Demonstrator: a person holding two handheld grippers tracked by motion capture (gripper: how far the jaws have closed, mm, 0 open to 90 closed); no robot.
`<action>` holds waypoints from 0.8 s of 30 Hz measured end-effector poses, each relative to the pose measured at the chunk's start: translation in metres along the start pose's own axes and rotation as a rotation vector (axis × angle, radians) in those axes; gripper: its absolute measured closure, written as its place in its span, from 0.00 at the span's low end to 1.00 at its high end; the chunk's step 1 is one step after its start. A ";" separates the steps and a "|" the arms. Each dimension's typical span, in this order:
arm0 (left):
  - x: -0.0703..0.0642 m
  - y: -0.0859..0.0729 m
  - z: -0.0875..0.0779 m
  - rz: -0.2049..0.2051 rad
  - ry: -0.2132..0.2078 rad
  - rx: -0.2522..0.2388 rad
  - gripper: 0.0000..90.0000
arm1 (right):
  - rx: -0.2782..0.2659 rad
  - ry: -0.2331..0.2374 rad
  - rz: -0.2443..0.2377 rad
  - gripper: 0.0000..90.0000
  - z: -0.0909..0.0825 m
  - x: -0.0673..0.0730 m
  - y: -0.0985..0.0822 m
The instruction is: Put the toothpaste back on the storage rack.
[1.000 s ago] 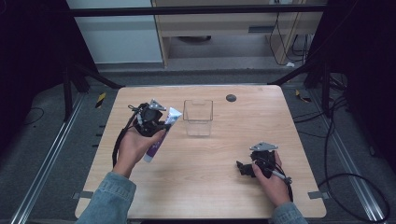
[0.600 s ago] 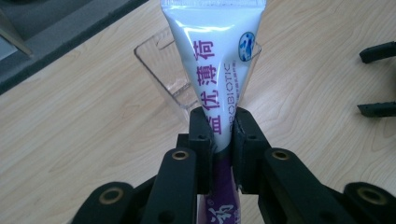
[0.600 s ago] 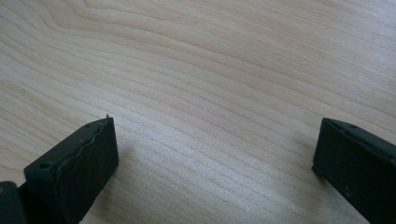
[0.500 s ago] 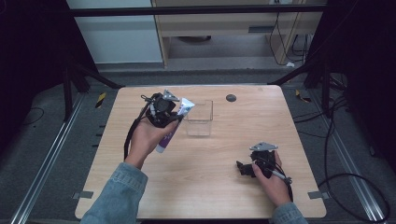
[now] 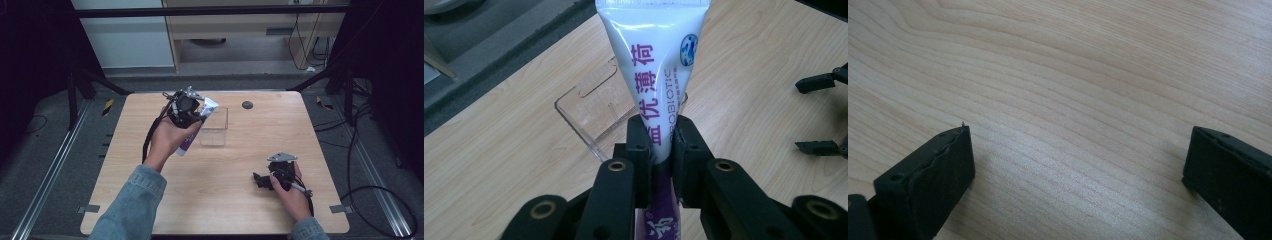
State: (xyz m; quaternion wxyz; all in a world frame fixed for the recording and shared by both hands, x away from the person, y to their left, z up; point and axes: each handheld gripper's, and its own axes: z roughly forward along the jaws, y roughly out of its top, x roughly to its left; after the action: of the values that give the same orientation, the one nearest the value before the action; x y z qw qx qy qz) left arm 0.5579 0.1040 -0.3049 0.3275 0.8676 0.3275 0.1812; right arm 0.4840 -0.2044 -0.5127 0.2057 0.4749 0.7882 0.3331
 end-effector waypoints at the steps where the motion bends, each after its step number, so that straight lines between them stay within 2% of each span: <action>1: 0.000 0.000 0.001 -0.006 -0.004 -0.006 0.88 | 0.000 0.000 0.001 0.00 0.000 0.000 0.000; 3: 0.000 0.003 0.002 -0.009 -0.014 -0.011 0.88 | -0.001 0.000 0.002 0.00 0.000 0.000 0.000; 9: -0.001 0.016 -0.002 0.003 -0.004 -0.029 0.89 | -0.001 0.000 0.001 0.00 0.000 0.000 0.000; 11: 0.000 0.021 -0.001 0.012 -0.011 -0.012 0.89 | -0.001 0.000 0.001 0.00 0.000 0.000 0.000; 14: 0.001 0.029 0.001 0.028 0.002 0.002 0.89 | 0.001 0.001 0.003 0.00 0.000 0.000 0.000; 18: 0.002 0.036 0.003 0.005 -0.019 -0.032 0.89 | -0.001 0.000 0.001 0.00 0.000 0.000 0.000; 24: 0.002 0.040 0.007 0.006 -0.008 -0.054 0.89 | 0.000 0.000 0.001 0.00 0.000 0.000 0.000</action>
State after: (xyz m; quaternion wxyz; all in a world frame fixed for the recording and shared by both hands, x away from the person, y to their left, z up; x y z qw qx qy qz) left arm 0.5808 0.0795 -0.2823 0.3514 0.8602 0.3184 0.1875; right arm 0.4840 -0.2043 -0.5127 0.2054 0.4754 0.7878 0.3335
